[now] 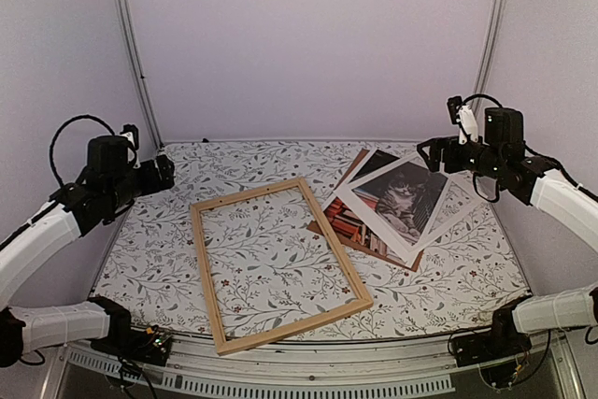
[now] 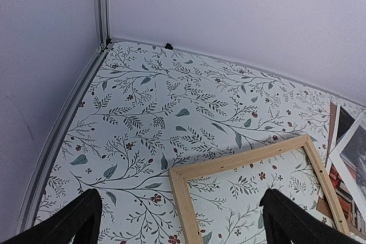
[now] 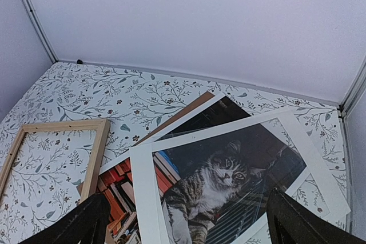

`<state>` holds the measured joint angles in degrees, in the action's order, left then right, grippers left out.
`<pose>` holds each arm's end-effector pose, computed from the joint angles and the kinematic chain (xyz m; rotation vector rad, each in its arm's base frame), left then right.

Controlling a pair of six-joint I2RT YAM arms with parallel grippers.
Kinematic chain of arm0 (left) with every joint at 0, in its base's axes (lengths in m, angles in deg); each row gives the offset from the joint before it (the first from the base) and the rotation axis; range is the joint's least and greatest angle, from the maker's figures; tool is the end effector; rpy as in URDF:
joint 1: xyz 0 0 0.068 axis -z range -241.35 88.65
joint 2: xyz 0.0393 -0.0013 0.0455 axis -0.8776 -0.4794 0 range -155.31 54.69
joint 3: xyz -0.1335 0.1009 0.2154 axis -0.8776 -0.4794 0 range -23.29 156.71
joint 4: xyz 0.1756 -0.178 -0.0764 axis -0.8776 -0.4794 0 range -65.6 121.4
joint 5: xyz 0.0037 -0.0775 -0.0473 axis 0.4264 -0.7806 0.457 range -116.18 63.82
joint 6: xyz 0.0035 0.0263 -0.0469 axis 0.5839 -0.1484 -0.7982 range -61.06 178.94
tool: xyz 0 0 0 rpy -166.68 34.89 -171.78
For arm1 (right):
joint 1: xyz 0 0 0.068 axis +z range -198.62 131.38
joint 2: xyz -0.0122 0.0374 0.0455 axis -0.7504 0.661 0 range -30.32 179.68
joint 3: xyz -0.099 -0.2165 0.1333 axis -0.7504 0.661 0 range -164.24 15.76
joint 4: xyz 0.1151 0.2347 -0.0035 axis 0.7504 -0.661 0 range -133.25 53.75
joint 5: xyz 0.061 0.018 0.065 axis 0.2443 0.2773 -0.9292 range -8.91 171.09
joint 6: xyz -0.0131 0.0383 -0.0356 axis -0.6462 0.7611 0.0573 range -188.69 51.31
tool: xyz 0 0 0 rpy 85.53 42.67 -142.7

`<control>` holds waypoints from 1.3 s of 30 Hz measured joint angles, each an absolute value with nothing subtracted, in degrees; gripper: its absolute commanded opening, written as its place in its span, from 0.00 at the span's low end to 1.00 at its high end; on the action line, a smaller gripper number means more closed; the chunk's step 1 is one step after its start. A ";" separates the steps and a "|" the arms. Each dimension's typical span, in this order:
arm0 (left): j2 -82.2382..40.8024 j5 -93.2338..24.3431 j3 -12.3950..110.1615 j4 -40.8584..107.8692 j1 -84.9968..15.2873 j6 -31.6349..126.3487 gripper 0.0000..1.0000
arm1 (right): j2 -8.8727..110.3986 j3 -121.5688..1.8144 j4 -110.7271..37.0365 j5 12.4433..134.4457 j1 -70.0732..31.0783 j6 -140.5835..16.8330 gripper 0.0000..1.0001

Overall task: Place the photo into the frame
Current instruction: Move the frame body to the center of the board.

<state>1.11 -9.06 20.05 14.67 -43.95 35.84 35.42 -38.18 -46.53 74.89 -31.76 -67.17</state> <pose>0.2047 -0.0533 0.2924 -0.2855 2.0018 -0.1429 0.2525 0.0805 0.3217 -0.3334 1.9387 0.3166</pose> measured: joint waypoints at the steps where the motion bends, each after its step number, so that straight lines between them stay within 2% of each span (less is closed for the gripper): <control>1: 0.69 -9.12 20.07 14.06 -43.95 35.32 1.00 | 35.42 -38.18 -46.53 74.95 -31.76 -67.17 0.99; 9: -6.19 -13.06 19.13 8.99 -43.90 30.45 0.99 | 35.44 -38.15 -46.93 74.98 -31.76 -66.58 0.99; 23: -12.62 -22.59 8.42 10.15 -39.40 22.18 0.73 | 38.02 -38.15 -46.93 74.91 -31.74 -65.27 0.99; 31: -19.68 -23.11 8.46 12.72 -38.13 21.99 0.66 | 38.72 -38.15 -46.93 74.63 -31.74 -64.79 0.99; 39: -24.95 -23.05 10.87 13.73 -37.13 22.97 0.51 | 38.78 -38.04 -46.88 74.45 -31.72 -64.74 0.99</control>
